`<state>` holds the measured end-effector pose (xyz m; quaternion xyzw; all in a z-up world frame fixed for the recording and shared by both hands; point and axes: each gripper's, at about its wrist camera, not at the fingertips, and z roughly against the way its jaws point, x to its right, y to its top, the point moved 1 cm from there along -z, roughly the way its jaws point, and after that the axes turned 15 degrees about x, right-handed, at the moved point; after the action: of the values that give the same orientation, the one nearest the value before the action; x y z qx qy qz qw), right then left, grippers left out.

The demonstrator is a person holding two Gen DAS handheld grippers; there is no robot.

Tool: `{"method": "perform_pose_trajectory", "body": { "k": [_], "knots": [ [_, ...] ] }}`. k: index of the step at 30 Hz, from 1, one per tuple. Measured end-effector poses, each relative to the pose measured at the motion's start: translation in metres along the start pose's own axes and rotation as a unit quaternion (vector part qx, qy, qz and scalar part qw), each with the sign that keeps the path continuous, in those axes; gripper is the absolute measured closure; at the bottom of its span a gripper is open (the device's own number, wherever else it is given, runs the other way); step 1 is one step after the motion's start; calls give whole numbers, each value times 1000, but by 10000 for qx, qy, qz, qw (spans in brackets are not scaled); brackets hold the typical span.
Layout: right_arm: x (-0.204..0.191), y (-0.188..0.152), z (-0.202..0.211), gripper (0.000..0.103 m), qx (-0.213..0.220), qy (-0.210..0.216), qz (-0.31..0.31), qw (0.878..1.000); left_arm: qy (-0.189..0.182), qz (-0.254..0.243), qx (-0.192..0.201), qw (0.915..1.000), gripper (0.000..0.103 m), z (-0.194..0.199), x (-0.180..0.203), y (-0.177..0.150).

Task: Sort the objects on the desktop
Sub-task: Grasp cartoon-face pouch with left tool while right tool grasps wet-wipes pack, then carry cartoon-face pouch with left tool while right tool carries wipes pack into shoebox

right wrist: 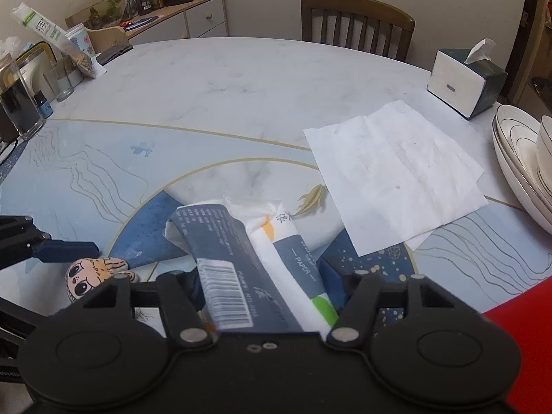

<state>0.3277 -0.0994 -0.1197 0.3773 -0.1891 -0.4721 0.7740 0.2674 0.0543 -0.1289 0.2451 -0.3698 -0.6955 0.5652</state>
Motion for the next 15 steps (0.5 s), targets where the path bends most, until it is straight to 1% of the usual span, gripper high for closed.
{"method": "perform_pose_trajectory", "body": {
  "k": [9, 15],
  "knots": [
    [2, -4, 15, 55, 27, -40, -194, 9998, 27, 10, 46, 10000, 50, 8, 2, 1],
    [4, -7, 36, 57, 126, -53, -344, 9993, 29, 49, 109, 9999, 50, 19, 7, 4]
  ]
}}
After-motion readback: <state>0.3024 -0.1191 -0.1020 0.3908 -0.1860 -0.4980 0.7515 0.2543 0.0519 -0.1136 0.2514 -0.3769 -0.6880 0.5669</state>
